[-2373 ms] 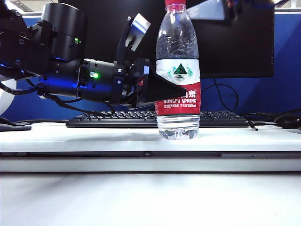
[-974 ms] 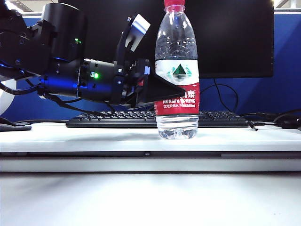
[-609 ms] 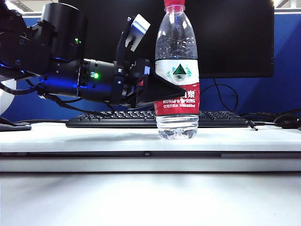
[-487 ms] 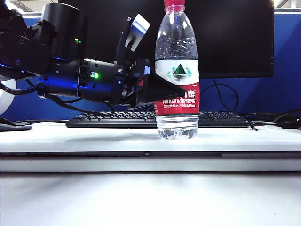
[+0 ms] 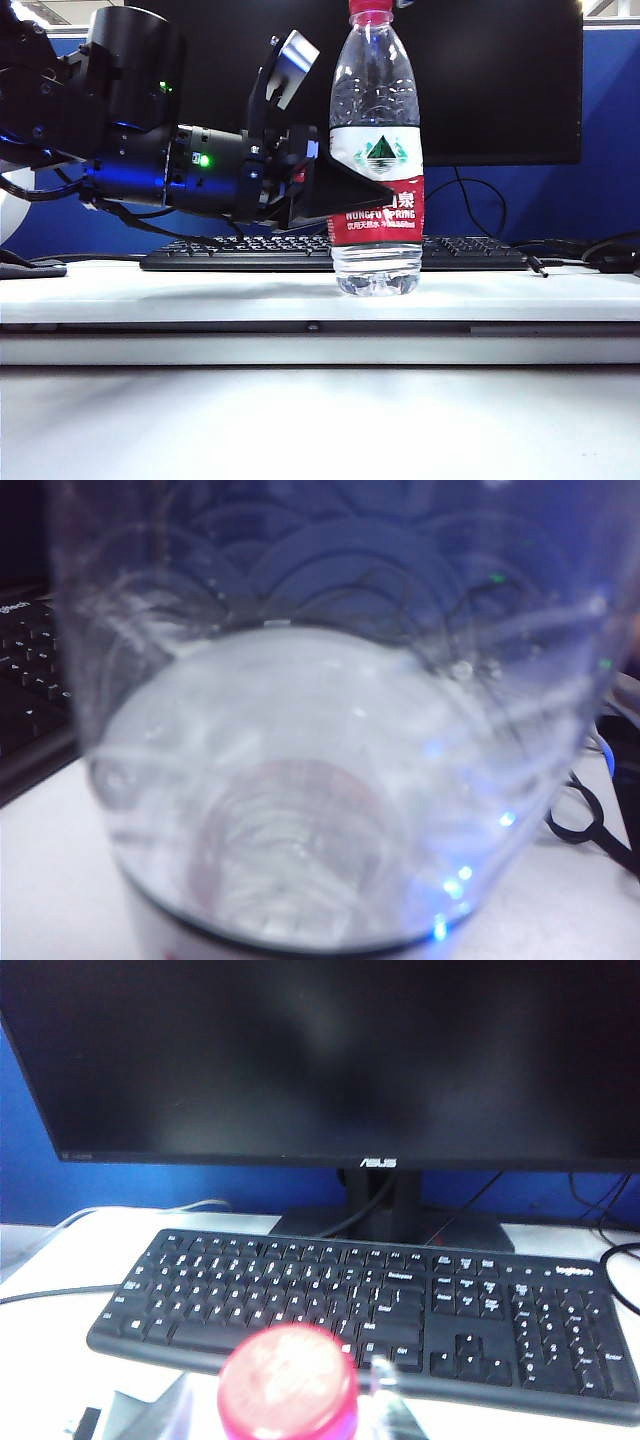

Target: Unscrew the cap from the plastic bottle on the table.

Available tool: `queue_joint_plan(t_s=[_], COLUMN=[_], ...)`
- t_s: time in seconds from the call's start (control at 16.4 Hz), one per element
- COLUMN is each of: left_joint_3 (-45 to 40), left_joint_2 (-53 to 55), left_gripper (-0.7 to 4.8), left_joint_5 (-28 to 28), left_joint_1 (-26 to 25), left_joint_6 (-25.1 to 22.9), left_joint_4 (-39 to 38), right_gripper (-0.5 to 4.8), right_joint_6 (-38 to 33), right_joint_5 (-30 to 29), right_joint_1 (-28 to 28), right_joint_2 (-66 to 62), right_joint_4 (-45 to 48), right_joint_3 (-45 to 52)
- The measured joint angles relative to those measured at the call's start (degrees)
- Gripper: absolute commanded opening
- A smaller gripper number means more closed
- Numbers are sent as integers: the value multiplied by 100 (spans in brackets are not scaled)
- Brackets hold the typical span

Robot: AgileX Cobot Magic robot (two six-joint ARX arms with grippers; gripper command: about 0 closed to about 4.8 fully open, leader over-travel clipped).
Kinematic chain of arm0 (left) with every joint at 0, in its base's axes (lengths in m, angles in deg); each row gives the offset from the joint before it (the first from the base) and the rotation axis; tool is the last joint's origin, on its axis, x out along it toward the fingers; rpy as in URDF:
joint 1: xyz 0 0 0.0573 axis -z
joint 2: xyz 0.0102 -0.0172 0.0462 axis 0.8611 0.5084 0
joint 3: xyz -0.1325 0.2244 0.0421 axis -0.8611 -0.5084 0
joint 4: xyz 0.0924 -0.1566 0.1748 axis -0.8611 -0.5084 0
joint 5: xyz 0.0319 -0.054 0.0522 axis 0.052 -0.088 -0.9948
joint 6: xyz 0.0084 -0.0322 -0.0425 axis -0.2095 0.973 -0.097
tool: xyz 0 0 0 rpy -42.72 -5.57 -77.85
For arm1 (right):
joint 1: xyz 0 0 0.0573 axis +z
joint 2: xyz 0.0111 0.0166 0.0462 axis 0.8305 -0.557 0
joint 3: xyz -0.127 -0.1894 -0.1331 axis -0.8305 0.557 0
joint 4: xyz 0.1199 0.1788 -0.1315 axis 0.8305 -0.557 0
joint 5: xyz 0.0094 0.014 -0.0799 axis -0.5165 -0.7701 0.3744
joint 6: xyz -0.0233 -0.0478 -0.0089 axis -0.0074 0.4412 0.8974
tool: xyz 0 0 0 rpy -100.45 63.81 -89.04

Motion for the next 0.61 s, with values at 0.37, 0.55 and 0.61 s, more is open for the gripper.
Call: queue_joint_plan(t_s=[0.37,0.55,0.61], left_joint_3=[0,0,0], left_joint_2=[0,0,0], left_gripper=[-5,-5,-5], left_joint_5=[2,2,2], left_joint_1=[-9,-9,-9], left_joint_6=[26,46,46], left_joint_4=[-2,-2,-2], right_gripper=[197,198,198], right_joint_6=[-149,-151,-151], right_joint_5=[-127,-131,-138], right_joint_1=[-11,-13,-13], right_joint_2=[-94,-96,-94], right_joint_4=[-61,-61,-61], right_joint_3=[0,0,0])
